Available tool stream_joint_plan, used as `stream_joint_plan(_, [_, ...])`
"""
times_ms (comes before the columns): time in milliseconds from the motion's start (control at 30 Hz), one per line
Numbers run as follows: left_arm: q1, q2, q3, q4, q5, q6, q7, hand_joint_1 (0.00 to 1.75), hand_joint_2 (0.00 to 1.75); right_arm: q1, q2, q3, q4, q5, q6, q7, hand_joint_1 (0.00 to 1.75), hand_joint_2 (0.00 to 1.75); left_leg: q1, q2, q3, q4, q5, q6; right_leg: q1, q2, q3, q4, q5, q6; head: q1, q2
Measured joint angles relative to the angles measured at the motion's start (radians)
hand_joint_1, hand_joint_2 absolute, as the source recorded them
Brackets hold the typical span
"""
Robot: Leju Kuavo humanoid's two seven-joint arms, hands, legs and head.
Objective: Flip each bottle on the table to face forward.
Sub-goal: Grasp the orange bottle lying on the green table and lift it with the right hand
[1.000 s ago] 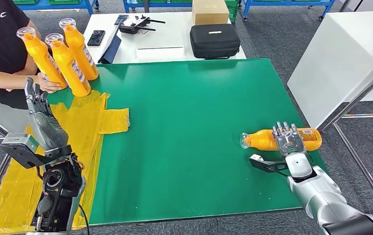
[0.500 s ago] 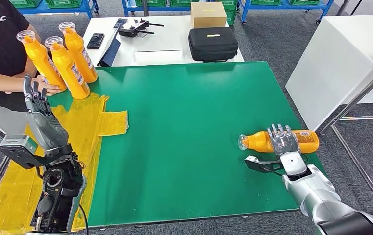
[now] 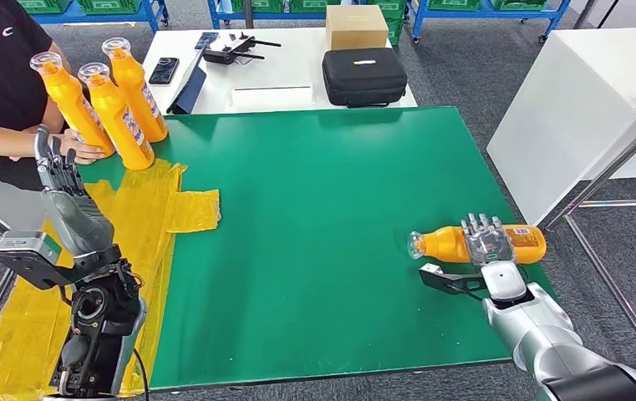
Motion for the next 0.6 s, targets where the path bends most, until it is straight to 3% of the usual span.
stream_joint_plan(233, [0.01, 0.009, -0.001, -0.008, 0.004, 0.017, -0.01, 0.0, 0.0, 0.034, -0.026, -0.137, 0.001, -0.19, -0.128, -0.07, 0.0, 1.75, -0.001, 0.001, 0.0, 0.0, 0.001, 0.002, -0.001, 0.0, 0.006, -0.002, 0.003, 0.0, 0.0, 0.0])
stream_joint_plan(333, [0.018, 0.014, -0.001, -0.013, 0.006, 0.018, -0.016, 0.0, 0.0, 0.048, -0.044, -0.238, 0.001, -0.274, -0.131, -0.126, 0.0, 1.75, -0.001, -0.001, 0.0, 0.0, -0.001, 0.004, -0.002, -0.001, 0.002, -0.002, 0.0, 0.002, 0.0, 0.0])
stream_joint_plan(500, [0.024, 0.019, -0.002, -0.018, 0.006, 0.018, -0.019, 0.0, 0.0, 0.059, -0.055, -0.325, 0.003, -0.297, -0.13, -0.146, 0.0, 1.75, -0.002, -0.002, -0.002, 0.0, 0.002, 0.005, -0.002, -0.001, 0.006, -0.002, 0.003, 0.003, 0.0, 0.0])
stream_joint_plan(600, [0.027, 0.02, -0.003, -0.018, 0.007, 0.017, -0.02, 0.0, 0.0, 0.067, -0.057, -0.354, 0.003, -0.31, -0.125, -0.155, 1.31, 1.75, -0.002, -0.001, -0.002, 0.0, 0.003, 0.005, -0.002, -0.001, 0.008, -0.002, 0.003, 0.003, 0.0, 0.0])
